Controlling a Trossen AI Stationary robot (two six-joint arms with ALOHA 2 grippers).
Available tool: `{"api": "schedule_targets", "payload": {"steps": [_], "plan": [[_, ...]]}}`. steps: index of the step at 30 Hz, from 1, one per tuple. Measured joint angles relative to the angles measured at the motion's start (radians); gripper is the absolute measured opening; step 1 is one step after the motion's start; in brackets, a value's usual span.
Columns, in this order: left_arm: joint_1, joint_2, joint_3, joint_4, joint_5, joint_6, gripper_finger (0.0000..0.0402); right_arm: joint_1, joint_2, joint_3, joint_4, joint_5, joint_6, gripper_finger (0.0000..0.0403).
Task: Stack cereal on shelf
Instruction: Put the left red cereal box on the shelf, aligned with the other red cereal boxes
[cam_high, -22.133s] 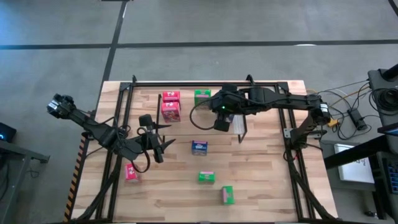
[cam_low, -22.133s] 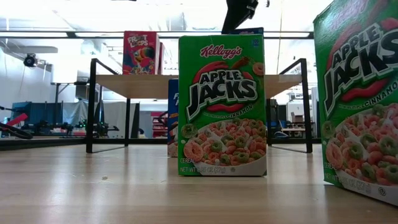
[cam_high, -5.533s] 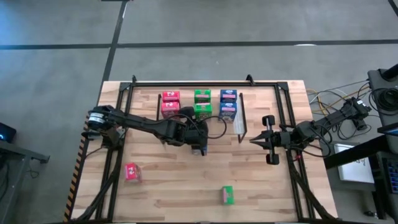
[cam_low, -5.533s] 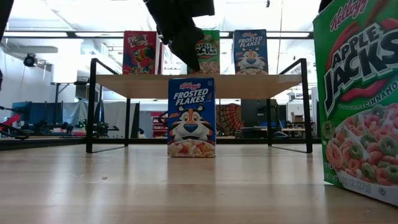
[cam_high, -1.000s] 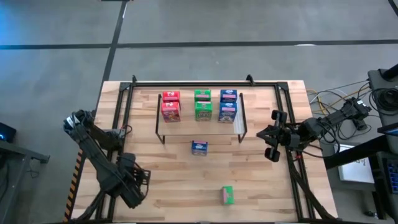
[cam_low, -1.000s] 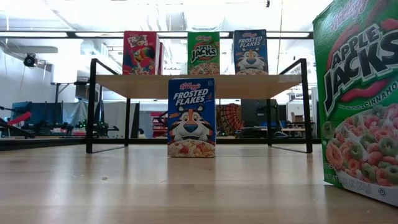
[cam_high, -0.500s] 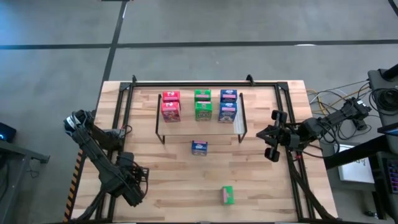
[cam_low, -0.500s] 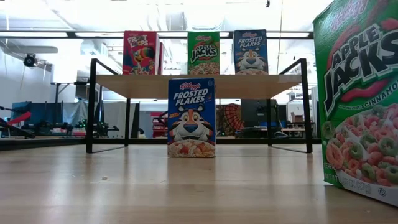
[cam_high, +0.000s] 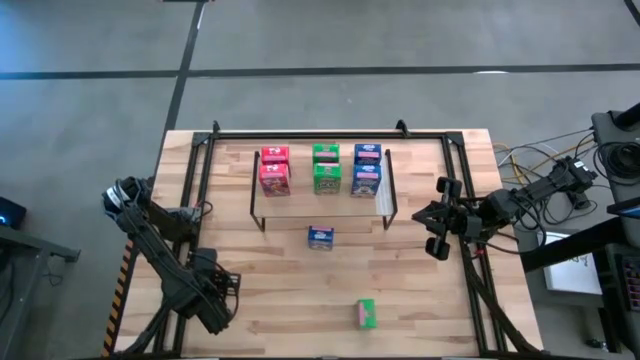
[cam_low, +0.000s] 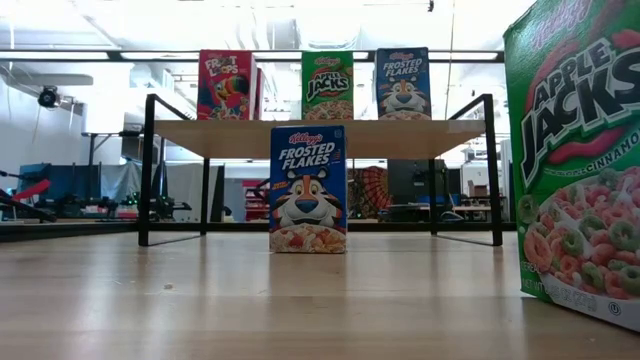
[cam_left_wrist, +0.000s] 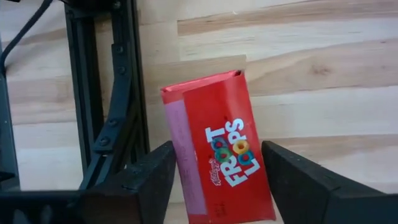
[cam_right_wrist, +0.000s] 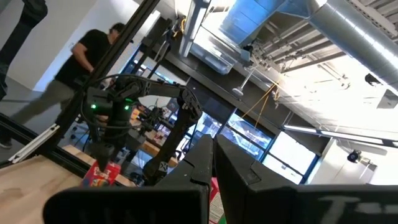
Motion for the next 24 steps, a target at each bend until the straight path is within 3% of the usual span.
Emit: {"api": "schedule_targets", "payload": {"steps": [9,17,24], "plan": [[0.000,0.000,0.003,0.005,-0.001,0.002,0.0178,0.000,0.000,0.000,0.000,0.000,0.000,0.0009],[0.000,0.000,0.022,0.027,-0.011,0.051,0.0171,0.000,0.000,0.000,0.000,0.000,0.000,0.0009],[0.003,0.000,0.151,0.026,-0.205,0.295,0.0171,0.000,0.000,0.000,0.000,0.000,0.000,0.0009]]}}
